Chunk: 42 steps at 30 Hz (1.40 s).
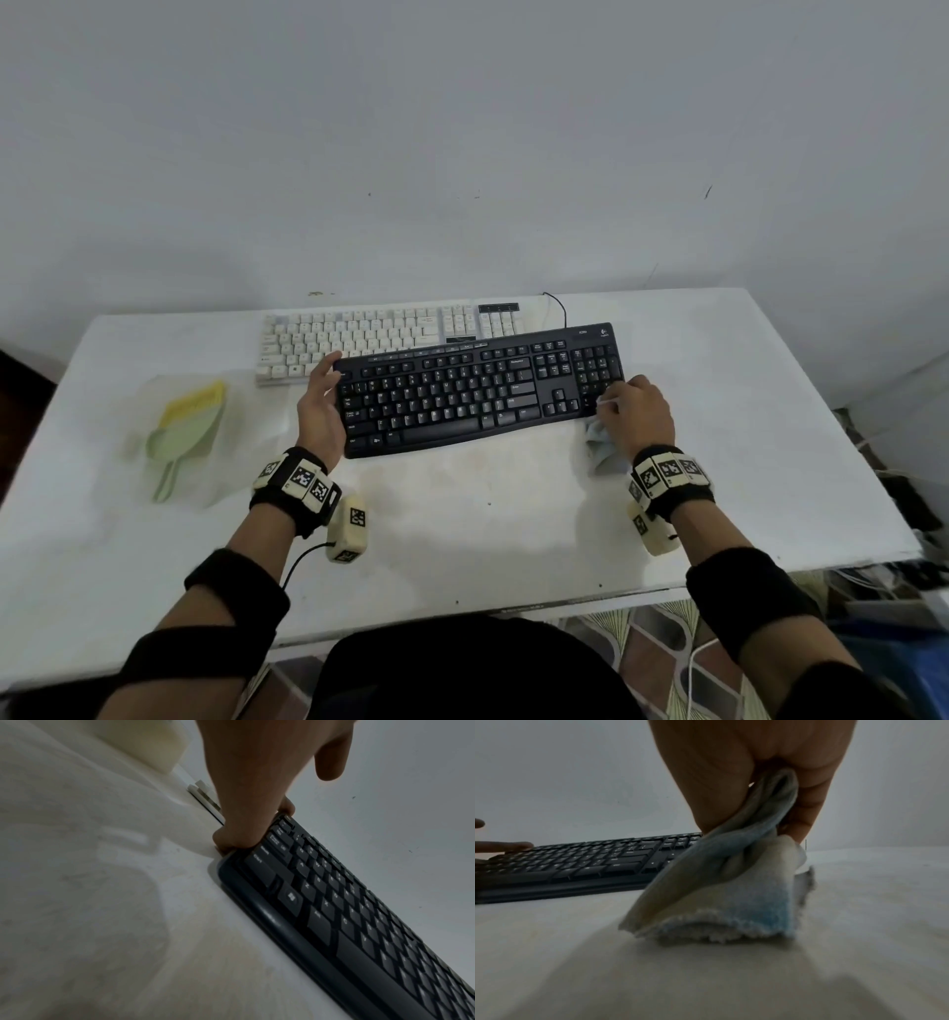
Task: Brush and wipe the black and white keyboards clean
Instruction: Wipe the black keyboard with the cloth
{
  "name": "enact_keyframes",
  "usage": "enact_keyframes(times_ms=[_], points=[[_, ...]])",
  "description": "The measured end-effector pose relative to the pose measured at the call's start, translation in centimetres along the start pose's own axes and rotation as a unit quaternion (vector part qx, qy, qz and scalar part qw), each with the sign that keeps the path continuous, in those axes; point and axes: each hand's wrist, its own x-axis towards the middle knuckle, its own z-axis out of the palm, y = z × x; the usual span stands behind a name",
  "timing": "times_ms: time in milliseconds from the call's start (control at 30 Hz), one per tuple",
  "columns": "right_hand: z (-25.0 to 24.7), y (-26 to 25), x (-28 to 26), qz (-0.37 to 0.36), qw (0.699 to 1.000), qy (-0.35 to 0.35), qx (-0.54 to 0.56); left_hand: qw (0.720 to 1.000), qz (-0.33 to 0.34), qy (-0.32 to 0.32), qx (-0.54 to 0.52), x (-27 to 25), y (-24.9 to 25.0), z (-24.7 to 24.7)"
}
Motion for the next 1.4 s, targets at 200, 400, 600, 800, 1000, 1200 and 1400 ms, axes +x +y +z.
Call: enact_keyframes(times_ms=[200, 400, 600, 800, 1000, 1200, 1400], points=[[1.0, -1.5, -0.4, -0.045, 0.999, 0.017, 0.016, 1.000, -0.001, -0.003, 0.001, -0.1, 0.1, 0.1], [0.5, -0.3, 0.1, -0.051, 0.998, 0.023, -0.006, 1.000, -0.010, 0.003, 0.002, 0.0, 0.1, -0.1], [-0.6, 0.7, 0.7, -0.022, 0.999, 0.033, 0.012, 1.000, -0.011, 0.004, -0.003, 0.1, 0.0, 0.0], [0.5, -0.2, 0.3, -0.107, 0.994, 0.006, -0.004, 1.000, -0.015, 0.003, 0.002, 0.1, 0.1, -0.2], [-0.3, 1.2, 1.2, 0.029, 0.999, 0.041, 0.016, 1.000, -0.009, 0.000, -0.006, 0.0, 0.0, 0.0], [0.6, -0.3, -0.2, -0.072, 0.996, 0.036, 0.031, 1.000, -0.007, 0.001, -0.010, -0.1, 0.1, 0.2], [0.0, 0.3, 0.5, 0.035, 0.998, 0.045, 0.040, 1.000, -0.003, 0.001, -0.010, 0.2, -0.2, -0.1]])
